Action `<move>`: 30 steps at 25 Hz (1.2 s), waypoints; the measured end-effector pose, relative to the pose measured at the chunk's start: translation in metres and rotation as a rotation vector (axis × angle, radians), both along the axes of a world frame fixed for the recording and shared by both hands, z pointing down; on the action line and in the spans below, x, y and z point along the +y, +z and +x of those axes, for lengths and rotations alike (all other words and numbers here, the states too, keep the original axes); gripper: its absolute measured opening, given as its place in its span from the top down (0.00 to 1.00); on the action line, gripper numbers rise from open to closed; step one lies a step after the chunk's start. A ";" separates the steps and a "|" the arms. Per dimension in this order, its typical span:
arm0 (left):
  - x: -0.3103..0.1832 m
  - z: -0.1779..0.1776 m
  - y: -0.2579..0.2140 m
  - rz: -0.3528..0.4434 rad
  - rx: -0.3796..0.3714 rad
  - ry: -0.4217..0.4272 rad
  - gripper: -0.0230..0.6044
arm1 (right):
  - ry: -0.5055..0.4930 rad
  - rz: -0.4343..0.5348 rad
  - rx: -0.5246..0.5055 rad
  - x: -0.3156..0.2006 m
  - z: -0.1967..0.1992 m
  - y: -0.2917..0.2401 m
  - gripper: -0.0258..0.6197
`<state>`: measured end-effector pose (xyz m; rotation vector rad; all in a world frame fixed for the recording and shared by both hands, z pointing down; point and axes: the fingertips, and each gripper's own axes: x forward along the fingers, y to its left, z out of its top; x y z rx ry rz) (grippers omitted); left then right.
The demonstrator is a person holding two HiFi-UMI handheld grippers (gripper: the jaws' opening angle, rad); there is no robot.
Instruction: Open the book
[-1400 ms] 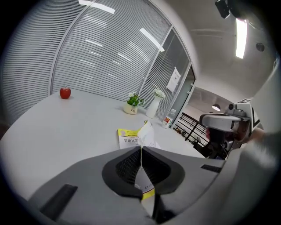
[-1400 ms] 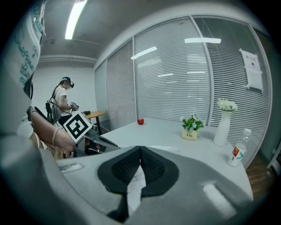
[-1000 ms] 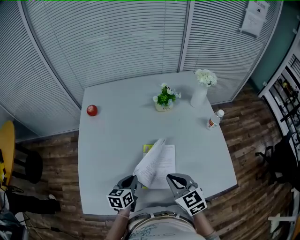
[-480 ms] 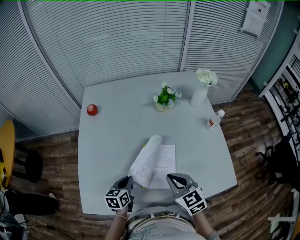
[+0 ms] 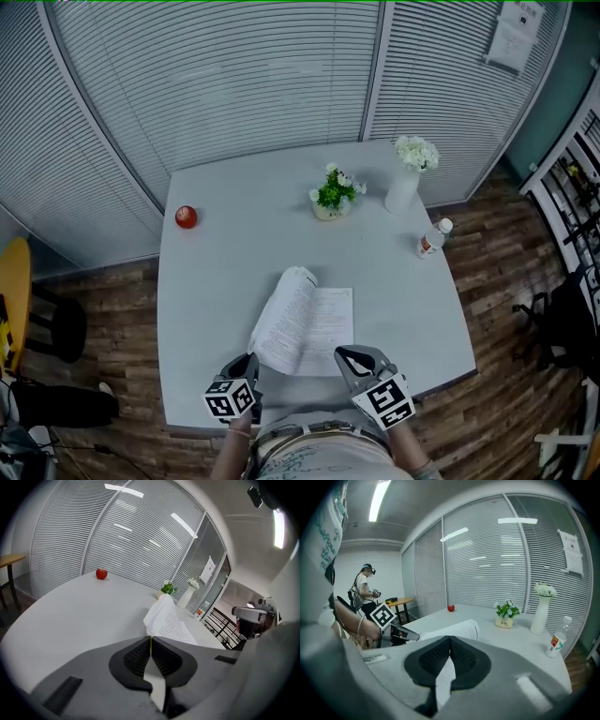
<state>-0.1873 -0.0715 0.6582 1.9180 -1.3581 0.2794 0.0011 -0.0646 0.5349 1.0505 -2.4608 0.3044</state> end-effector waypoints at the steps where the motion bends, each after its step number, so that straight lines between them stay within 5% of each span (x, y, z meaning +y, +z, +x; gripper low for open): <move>1: 0.000 -0.002 0.002 -0.002 -0.001 -0.007 0.95 | 0.000 0.000 0.001 0.000 0.000 0.000 0.96; 30: 0.023 -0.033 0.029 -0.075 -0.047 -0.089 0.95 | -0.013 -0.006 0.014 0.003 -0.003 0.001 0.96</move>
